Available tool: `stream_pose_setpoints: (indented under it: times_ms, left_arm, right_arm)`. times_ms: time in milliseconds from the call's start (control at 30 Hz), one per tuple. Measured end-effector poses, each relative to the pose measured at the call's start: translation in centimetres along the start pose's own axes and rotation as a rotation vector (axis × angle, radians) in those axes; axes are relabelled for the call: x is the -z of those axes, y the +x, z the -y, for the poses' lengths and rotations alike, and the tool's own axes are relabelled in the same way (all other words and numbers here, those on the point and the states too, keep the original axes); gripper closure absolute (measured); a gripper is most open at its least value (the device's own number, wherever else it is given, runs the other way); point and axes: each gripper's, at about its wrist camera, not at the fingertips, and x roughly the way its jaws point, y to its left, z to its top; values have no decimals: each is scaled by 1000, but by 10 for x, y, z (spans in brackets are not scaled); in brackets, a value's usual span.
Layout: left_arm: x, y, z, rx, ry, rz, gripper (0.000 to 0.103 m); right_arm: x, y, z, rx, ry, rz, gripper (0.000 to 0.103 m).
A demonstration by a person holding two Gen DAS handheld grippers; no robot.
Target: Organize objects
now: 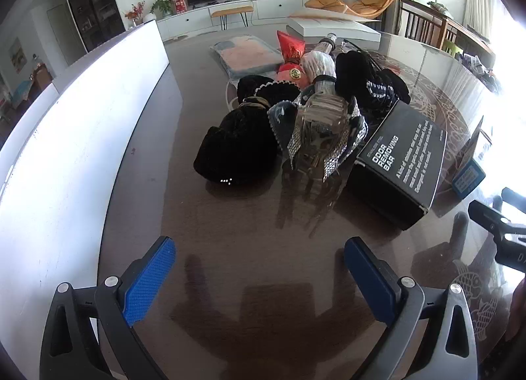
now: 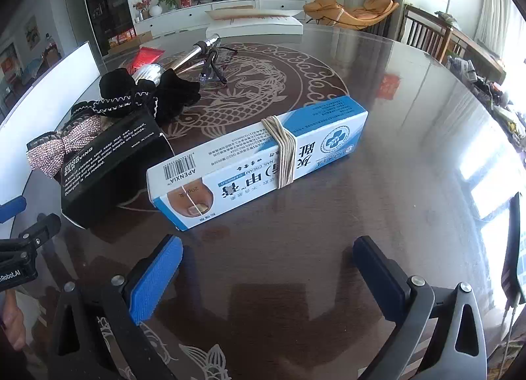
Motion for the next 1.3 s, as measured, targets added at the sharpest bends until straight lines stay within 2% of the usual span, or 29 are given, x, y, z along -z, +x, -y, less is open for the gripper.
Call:
stream_pose_setpoints:
  times_ms: [67,200,433,567,1300]
  left_arm:
    - [4,0,-5,27,-3,20,0]
    - [-4,10,-9,55,-75,4,0]
    - [-32,27,2,36,-104,28,0]
    - [-34,30,2,34,-110,32,0]
    - [-31,30,4,24,-127,40,0]
  right_arm:
    - [-1,1,-2,19,-12,0,0]
    - [-7,5,-4,10,-29,13,0]
    - [-42,30,4,12,-31,30,0]
    - [-57,39,11,34,3,29,0]
    - [-58,39,11,34,2,30,0]
